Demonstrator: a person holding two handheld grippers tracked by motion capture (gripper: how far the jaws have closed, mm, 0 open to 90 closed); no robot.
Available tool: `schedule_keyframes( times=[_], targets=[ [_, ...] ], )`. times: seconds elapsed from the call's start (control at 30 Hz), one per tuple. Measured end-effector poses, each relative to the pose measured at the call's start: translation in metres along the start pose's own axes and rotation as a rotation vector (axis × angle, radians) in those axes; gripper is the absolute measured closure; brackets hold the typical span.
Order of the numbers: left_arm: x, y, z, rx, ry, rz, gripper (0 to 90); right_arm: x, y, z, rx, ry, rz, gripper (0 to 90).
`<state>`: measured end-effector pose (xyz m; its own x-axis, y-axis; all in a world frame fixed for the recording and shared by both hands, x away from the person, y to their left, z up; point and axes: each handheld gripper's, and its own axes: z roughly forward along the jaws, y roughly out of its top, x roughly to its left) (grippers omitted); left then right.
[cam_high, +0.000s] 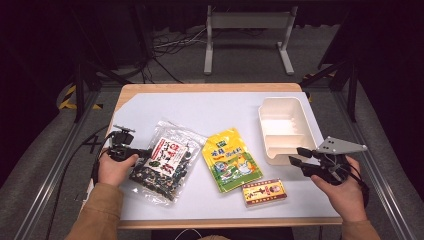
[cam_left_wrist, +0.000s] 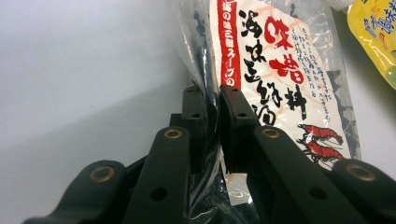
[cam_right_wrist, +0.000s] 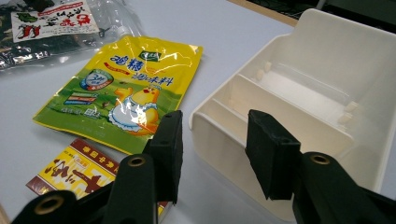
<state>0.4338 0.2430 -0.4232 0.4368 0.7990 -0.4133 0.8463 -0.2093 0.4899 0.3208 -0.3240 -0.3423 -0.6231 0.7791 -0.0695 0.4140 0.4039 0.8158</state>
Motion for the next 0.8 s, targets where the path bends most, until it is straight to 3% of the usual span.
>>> schedule_keyframes(
  times=[0.13, 0.23, 0.37, 0.47, 0.73, 0.8],
  targets=[
    [0.000, -0.001, -0.005, -0.017, 0.007, 0.005, 83.4, 0.000, 0.001, -0.001, -0.006, -0.002, -0.004, 56.8],
    [0.000, -0.002, -0.016, -0.059, 0.022, 0.002, 83.8, -0.001, 0.001, -0.002, -0.010, 0.000, 0.002, 57.0],
    [0.001, -0.003, -0.026, -0.097, 0.012, 0.007, 83.8, -0.001, 0.001, -0.001, -0.010, 0.000, 0.000, 57.6],
    [-0.002, -0.005, -0.037, -0.142, 0.026, 0.028, 83.9, 0.000, 0.002, 0.000, -0.006, -0.006, -0.019, 61.3],
    [-0.021, -0.010, -0.071, -0.330, 0.064, 0.115, 84.8, 0.000, 0.004, 0.001, -0.007, -0.002, -0.038, 64.4],
    [-0.023, -0.010, -0.074, -0.339, 0.061, 0.128, 84.7, 0.001, 0.004, 0.001, -0.007, 0.000, -0.038, 64.7]
  ],
)
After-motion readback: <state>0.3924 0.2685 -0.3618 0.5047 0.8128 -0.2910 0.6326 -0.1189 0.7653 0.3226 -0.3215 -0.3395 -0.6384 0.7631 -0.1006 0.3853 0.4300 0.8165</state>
